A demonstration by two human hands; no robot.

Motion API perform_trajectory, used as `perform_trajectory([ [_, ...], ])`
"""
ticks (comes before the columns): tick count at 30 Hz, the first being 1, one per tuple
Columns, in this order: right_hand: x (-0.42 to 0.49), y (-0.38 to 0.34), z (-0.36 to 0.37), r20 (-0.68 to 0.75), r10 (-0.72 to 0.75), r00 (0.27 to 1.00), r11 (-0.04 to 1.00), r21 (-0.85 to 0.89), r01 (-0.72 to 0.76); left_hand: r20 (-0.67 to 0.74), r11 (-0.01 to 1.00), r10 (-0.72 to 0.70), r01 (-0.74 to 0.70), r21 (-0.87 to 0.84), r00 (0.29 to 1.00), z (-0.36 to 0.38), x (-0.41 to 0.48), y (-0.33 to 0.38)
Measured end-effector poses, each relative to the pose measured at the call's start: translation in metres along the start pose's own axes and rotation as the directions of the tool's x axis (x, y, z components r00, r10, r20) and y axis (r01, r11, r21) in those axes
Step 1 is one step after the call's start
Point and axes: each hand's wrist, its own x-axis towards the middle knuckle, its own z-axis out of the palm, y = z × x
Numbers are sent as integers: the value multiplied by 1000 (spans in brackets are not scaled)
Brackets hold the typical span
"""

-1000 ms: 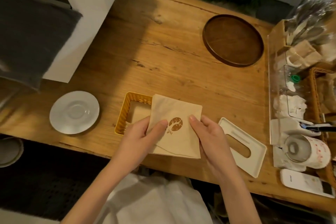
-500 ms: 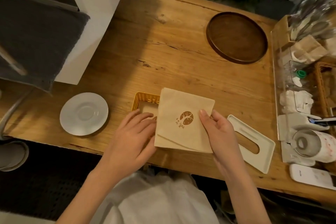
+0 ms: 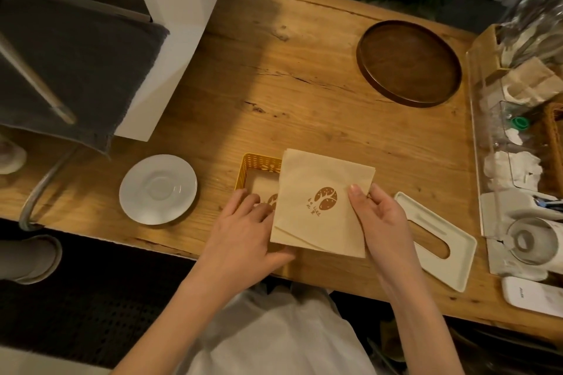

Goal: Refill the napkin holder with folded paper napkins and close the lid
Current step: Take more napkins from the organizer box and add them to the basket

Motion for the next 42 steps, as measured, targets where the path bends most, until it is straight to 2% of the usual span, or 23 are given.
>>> perform_trajectory([
  [3,2,-1,-1,-30,18,999,998,53,-16,66,998,-54,52,33,996,-4,4,5],
  [10,8,-5,-4,-68,34,997,996,83,-29,201,998,-49,38,58,978,-5,16,4],
  [14,12,-4,-1,-58,44,997,996,76,-39,234,997,-37,22,69,972,-2,24,3],
  [20,17,2,2,-64,78,995,993,95,-72,216,998,-47,53,-23,975,0,32,2],
  [29,19,8,-2,-80,99,992,990,108,-91,325,999,-38,45,-16,945,-3,46,2],
  [33,19,9,-5,-84,103,991,989,114,-93,295,1000,-13,20,-21,955,-3,46,1],
  [38,18,12,-4,-76,110,991,991,88,-103,123,999,-27,23,31,992,1,33,4],
  [42,19,7,1,-34,119,992,989,97,-115,59,996,-63,59,70,996,2,18,10],
])
